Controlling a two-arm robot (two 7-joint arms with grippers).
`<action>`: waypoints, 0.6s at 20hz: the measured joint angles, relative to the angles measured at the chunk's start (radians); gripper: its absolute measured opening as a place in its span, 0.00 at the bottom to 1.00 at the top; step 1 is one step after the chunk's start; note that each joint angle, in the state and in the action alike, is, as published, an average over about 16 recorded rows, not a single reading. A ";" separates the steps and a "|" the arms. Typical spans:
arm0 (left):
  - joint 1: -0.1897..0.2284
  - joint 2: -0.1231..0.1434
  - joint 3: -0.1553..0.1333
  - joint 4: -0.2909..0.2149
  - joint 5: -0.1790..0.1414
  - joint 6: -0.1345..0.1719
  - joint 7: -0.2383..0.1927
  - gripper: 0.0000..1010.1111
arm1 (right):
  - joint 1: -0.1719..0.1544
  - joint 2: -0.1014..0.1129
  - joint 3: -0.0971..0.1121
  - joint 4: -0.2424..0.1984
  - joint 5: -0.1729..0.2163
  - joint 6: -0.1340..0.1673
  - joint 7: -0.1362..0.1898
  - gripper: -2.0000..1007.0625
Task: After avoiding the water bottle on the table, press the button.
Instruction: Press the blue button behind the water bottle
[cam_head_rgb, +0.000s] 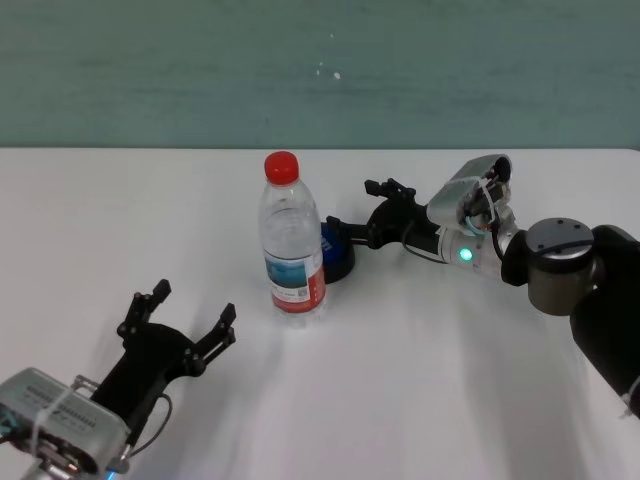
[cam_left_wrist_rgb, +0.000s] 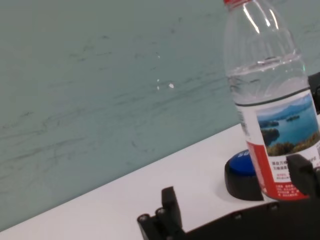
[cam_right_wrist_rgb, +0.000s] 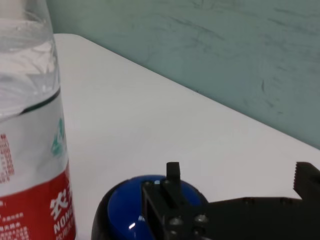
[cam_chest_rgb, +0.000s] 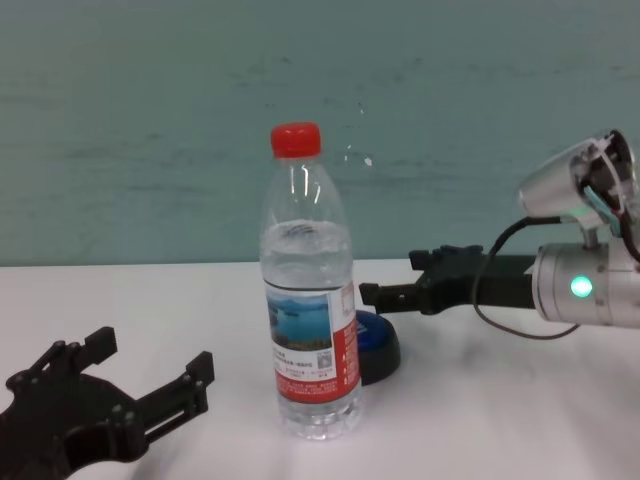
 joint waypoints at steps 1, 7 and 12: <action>0.000 0.000 0.000 0.000 0.000 0.000 0.000 0.99 | 0.002 -0.002 0.000 0.006 -0.001 -0.001 0.001 1.00; 0.000 0.000 0.000 0.000 0.000 0.000 0.000 0.99 | 0.016 -0.015 -0.002 0.042 -0.007 -0.008 0.010 1.00; 0.000 0.000 0.000 0.000 0.000 0.000 0.000 0.99 | 0.029 -0.028 -0.003 0.081 -0.012 -0.015 0.021 1.00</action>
